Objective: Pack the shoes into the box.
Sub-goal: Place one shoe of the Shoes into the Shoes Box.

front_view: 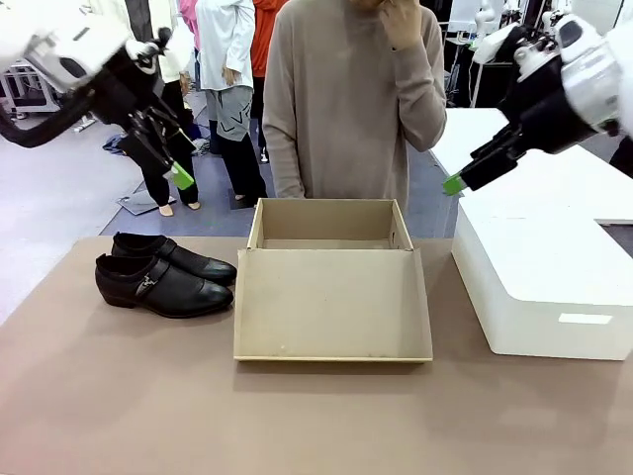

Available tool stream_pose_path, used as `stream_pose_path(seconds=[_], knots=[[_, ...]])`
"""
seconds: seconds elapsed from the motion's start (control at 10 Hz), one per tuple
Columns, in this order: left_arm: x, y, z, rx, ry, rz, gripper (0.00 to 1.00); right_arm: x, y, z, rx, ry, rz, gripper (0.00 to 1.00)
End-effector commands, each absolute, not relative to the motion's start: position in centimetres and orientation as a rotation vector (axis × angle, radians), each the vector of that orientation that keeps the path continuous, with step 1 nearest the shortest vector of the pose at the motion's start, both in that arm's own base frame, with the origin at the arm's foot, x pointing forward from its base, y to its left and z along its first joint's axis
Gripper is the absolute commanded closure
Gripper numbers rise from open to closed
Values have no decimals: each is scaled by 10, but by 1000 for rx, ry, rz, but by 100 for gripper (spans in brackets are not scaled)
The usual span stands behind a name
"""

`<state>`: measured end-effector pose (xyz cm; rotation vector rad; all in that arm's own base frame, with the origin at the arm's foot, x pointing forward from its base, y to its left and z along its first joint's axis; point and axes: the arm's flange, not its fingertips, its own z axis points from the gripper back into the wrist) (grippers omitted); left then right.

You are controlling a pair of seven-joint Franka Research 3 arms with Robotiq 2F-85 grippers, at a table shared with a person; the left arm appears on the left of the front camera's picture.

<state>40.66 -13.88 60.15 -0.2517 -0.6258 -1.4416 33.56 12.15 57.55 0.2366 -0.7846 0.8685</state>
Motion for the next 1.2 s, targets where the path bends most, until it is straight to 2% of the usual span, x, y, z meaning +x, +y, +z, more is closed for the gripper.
stream_pose_path(seconds=[0.0,0.4,0.8,1.1], knots=[[404,-125,600,-326,-673,-1472,0,331,100,571,358,-838,947,0],[403,-100,585,-422,-714,-1437,0,321,65,579,413,-920,919,0],[408,-87,566,-494,-723,-1329,0,320,62,577,422,-913,926,0],[409,-86,572,-499,-729,-1309,0,321,67,574,427,-890,946,0]])
